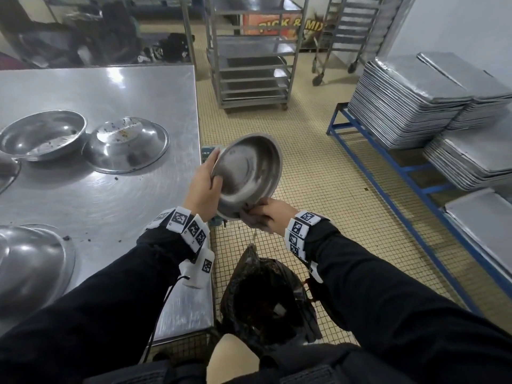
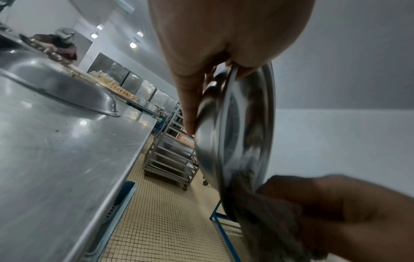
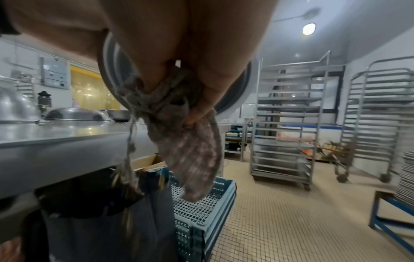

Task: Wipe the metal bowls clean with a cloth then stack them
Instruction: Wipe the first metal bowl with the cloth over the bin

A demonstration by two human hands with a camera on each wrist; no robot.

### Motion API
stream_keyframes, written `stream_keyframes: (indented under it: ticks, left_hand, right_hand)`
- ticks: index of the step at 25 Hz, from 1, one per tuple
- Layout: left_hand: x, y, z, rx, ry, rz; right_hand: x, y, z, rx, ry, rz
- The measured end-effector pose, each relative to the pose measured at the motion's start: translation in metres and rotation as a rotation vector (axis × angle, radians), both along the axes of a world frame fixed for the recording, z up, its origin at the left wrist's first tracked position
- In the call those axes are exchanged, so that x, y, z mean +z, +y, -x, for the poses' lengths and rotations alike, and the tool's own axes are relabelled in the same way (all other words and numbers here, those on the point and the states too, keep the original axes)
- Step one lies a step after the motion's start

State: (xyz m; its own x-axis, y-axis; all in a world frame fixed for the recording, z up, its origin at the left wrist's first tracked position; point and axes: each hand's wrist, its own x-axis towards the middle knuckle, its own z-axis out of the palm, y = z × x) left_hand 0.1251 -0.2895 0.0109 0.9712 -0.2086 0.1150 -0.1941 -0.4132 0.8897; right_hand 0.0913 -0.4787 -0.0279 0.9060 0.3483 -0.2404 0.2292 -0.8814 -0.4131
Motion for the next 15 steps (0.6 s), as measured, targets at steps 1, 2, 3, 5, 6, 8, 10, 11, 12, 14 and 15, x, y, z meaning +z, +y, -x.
stream_keyframes:
  ticks: [1, 2, 3, 5, 6, 8, 10, 11, 12, 14, 15]
  left_hand:
    - [0.002, 0.000, -0.001, -0.001, 0.014, 0.003]
    - [0.002, -0.001, -0.002, -0.005, 0.012, 0.008]
    - [0.004, 0.000, -0.001, -0.003, 0.006, 0.018]
    - [0.004, 0.002, -0.001, 0.001, 0.005, 0.060]
    - [0.004, 0.003, -0.001, 0.004, 0.024, 0.091]
    - [0.008, 0.003, 0.003, -0.016, 0.067, 0.122]
    - [0.010, 0.003, 0.006, -0.055, 0.078, 0.115]
    - [0.012, 0.003, 0.008, -0.071, 0.087, 0.114]
    - [0.012, 0.003, 0.009, -0.089, 0.100, 0.106]
    - [0.011, 0.003, 0.007, -0.125, 0.122, 0.065]
    - [0.011, 0.002, 0.007, -0.153, 0.125, 0.037]
  right_hand:
    - [-0.002, -0.006, 0.002, -0.031, 0.013, -0.013]
    - [-0.005, -0.012, 0.006, -0.083, -0.002, -0.031]
    - [-0.006, -0.016, 0.007, -0.158, -0.053, -0.077]
    - [-0.002, -0.021, 0.008, -0.376, -0.217, -0.301]
    - [0.004, -0.021, 0.004, -0.467, -0.293, -0.428]
    - [0.018, -0.016, -0.010, -0.525, -0.407, -0.561]
    - [0.031, -0.006, -0.026, -0.494, -0.457, -0.600]
    - [0.035, -0.001, -0.033, -0.471, -0.461, -0.608]
    - [0.036, 0.006, -0.037, -0.445, -0.456, -0.595]
    - [0.035, 0.016, -0.040, -0.370, -0.450, -0.508]
    - [0.031, 0.021, -0.038, -0.313, -0.463, -0.454]
